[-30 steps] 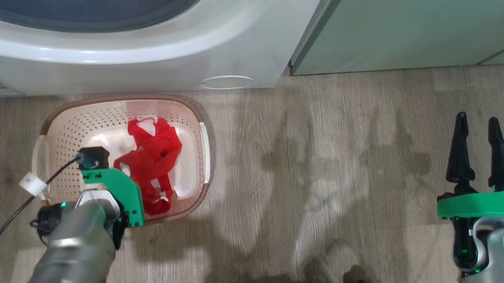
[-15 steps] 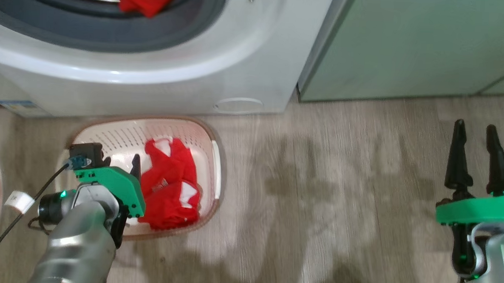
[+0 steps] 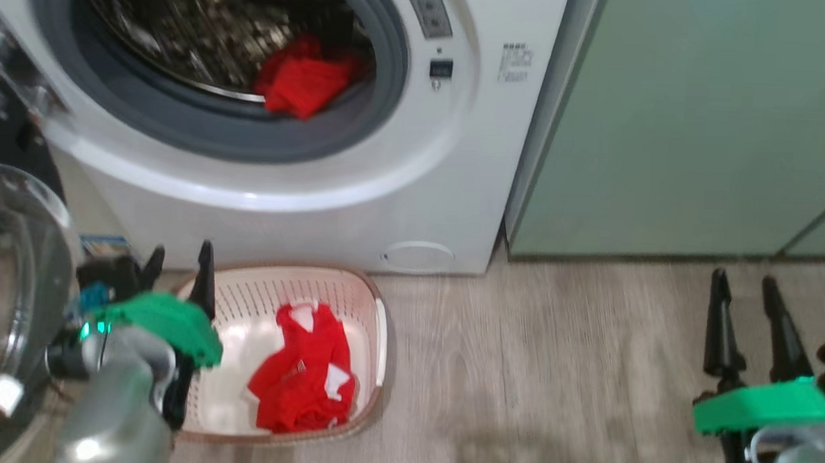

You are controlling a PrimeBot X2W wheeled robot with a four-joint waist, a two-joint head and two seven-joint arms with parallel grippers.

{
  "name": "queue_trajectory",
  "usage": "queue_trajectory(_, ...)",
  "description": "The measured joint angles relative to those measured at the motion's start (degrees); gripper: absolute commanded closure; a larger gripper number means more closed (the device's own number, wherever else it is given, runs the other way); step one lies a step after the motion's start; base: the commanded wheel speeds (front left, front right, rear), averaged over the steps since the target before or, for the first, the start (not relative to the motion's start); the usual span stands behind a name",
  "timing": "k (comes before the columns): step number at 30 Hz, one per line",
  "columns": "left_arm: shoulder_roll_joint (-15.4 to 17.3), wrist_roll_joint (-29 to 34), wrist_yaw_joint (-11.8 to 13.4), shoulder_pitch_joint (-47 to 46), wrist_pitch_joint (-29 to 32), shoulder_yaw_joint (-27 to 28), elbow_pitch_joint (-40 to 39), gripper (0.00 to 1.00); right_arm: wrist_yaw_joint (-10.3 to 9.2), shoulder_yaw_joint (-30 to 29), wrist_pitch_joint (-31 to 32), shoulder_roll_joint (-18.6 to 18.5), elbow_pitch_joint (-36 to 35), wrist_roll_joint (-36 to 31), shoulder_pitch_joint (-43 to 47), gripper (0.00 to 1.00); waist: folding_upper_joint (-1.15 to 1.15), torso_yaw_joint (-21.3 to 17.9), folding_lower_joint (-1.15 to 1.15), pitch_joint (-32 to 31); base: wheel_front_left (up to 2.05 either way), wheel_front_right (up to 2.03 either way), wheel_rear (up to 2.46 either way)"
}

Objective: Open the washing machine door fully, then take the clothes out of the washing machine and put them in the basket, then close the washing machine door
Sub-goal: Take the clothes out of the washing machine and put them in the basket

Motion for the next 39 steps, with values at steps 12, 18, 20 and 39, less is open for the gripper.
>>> queue_trajectory(12, -0.22, 3.42, -0.54, 16.95, 0.0, 3.38, -18.11, 0.0, 0.0, 0.13, 0.0, 0.97, -0.53, -0.02, 6.31, 0.0, 0.0, 0.52, 0.0, -8.05, 0.0, 0.0, 0.0)
queue_trajectory(18, -0.25, 3.93, -0.51, 20.23, 0.0, 4.94, -21.02, 0.0, 0.0, 0.2, 0.0, 1.14, -0.62, -0.51, 6.61, 0.0, 0.0, 0.17, 0.0, -9.0, 0.0, 0.0, 0.0)
queue_trajectory(20, -0.34, 4.23, -0.51, 20.32, 0.0, 4.98, -21.25, 0.0, 0.0, 0.21, 0.0, 1.14, -0.63, -0.51, 6.61, 0.0, 0.0, 0.14, 0.0, -9.18, 0.0, 0.0, 0.0)
queue_trajectory(39, -1.09, 5.77, 0.82, 18.86, 1.53, 2.93, -18.6, 0.0, 0.0, 0.36, 0.0, 1.14, -0.46, -0.51, 6.6, 0.0, 0.0, -0.49, 0.0, -8.13, 0.0, 0.0, 0.0)
